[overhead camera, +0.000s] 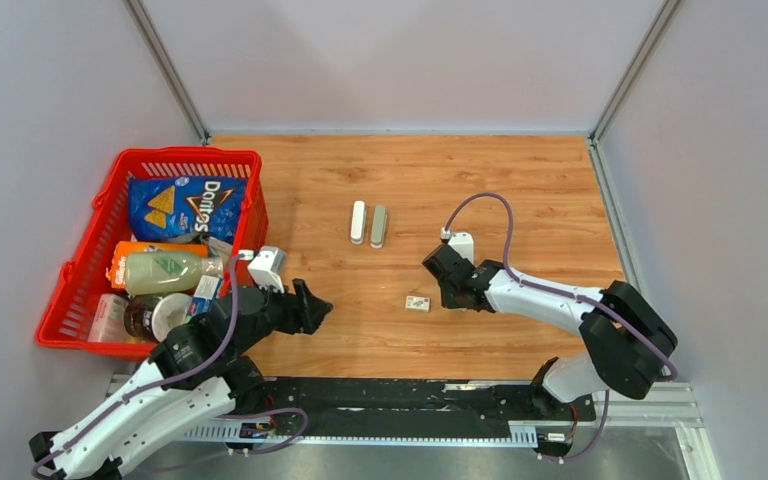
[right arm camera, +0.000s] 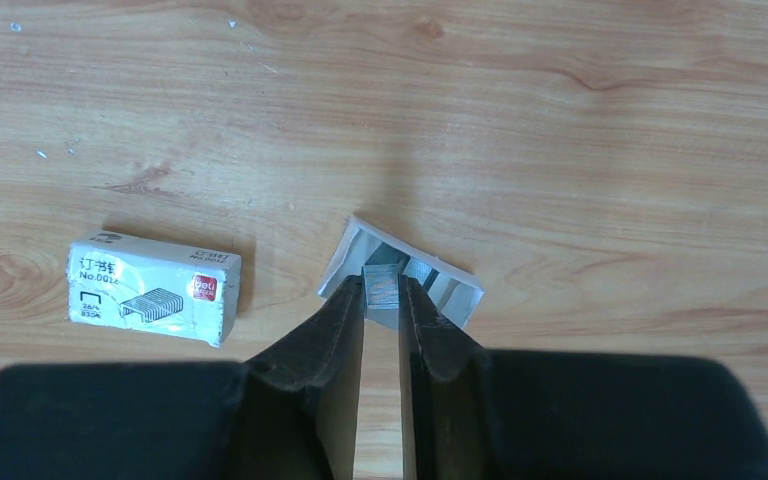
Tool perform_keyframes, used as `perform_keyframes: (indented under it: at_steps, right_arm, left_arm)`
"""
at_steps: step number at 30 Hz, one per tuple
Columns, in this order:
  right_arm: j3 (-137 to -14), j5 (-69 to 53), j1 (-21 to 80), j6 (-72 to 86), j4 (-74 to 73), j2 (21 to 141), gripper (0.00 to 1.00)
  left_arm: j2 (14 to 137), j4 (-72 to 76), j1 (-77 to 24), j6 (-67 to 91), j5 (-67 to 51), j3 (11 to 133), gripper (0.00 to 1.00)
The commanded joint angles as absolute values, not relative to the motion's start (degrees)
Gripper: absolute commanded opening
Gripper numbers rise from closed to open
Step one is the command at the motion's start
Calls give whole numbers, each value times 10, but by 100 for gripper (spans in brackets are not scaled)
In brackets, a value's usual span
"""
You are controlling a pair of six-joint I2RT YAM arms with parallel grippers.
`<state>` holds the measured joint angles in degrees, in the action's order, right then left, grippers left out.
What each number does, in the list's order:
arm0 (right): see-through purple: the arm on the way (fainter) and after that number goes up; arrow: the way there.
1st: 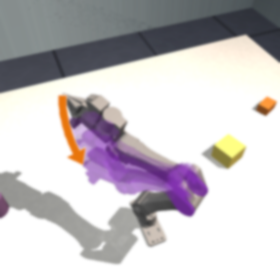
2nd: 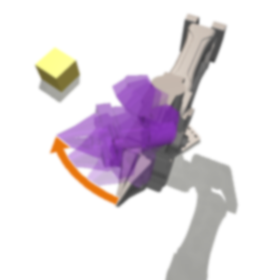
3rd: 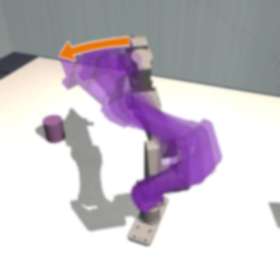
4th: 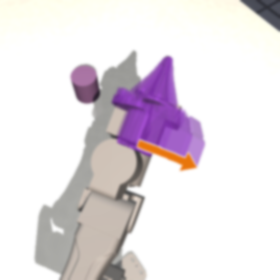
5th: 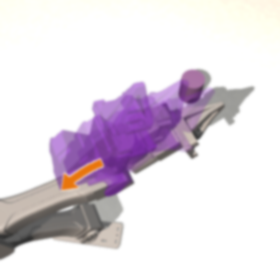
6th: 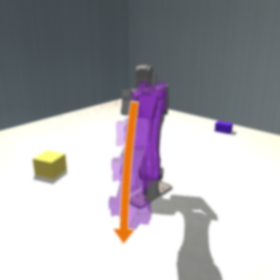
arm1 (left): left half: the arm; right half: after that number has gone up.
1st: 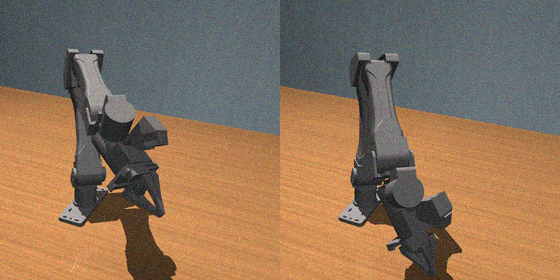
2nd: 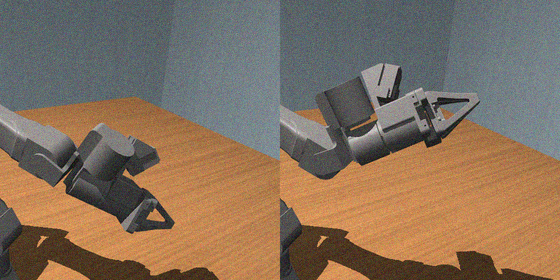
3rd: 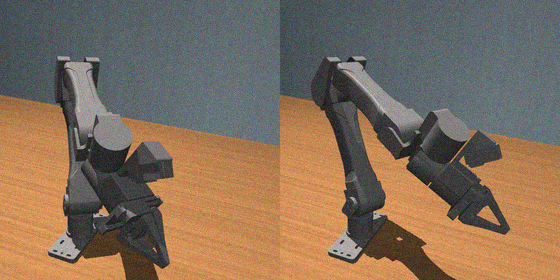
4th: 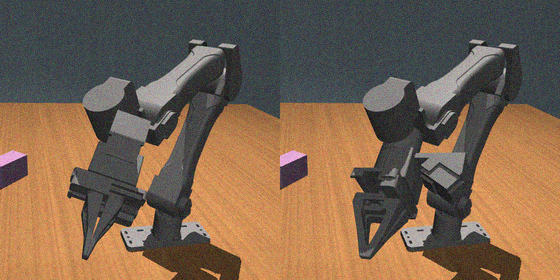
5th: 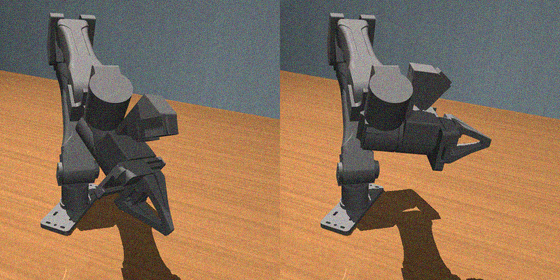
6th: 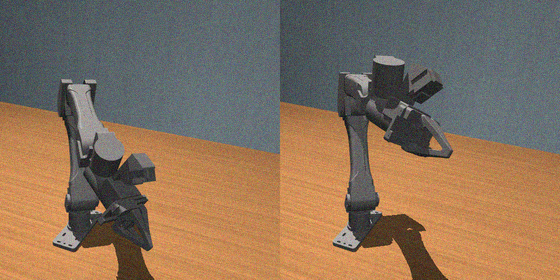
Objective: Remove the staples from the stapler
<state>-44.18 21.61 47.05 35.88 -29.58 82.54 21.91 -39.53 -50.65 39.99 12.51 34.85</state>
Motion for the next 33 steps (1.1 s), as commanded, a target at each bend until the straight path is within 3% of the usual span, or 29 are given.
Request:
perform_keyframes:
  at_steps: [1,3,7,28,33]
  right_arm:
    - [-440,215,468,372,-285,809,21]
    - [-441,214,468,372,-283,810,30]
    - [-444,211,468,374,-279,813,34]
    - [-434,272,464,418,-385,698,39]
    - [-413,272,454,448,-388,685,39]
  left_arm:
    - [226,-371,-508,399,119,345,78]
    - [226,-370,-509,399,118,345,78]
    - [227,-369,-508,400,118,344,78]
    - [384,-242,-509,374,78,317,78]
    - [463,-170,-508,367,51,316,67]
